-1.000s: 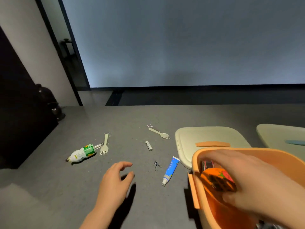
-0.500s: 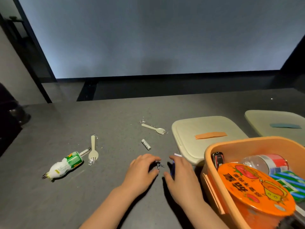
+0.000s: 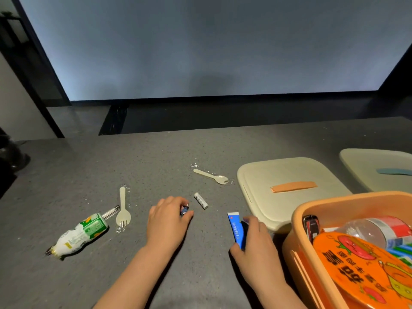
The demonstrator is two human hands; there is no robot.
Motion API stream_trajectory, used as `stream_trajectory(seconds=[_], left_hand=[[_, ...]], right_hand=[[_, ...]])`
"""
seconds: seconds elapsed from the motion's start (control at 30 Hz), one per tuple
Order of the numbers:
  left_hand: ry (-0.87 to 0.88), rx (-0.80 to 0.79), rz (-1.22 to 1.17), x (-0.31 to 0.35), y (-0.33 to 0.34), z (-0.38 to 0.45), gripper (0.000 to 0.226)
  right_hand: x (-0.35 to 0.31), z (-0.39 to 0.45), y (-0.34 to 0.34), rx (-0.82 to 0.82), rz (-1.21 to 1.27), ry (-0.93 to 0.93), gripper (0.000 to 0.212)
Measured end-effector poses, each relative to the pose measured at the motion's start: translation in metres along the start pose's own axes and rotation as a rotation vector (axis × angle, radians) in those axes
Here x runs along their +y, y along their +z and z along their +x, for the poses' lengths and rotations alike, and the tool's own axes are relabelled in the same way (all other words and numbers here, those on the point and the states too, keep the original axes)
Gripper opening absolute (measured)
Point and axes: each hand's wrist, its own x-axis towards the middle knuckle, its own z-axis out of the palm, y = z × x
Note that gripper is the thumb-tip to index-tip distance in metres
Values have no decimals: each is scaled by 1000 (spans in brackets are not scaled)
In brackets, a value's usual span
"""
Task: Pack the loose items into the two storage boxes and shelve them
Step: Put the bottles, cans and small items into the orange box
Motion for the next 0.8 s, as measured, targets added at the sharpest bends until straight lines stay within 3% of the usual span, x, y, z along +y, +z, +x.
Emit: stream_trajectory(seconds=[0.27, 0.43, 0.63, 0.8], left_hand=[[-95, -9, -133, 28, 25, 30, 22], [-5, -112, -89, 28, 39, 27, 67], [38, -99, -142, 21, 36, 23, 45], [41, -95, -201, 18, 29, 14, 40]], right_hand=[[0, 4, -4, -20, 83, 4, 57], [3, 4, -6, -27, 101, -13, 59], [0, 2, -5, -16, 114, -19, 56], [-4, -1, -6, 4, 125, -44, 58]])
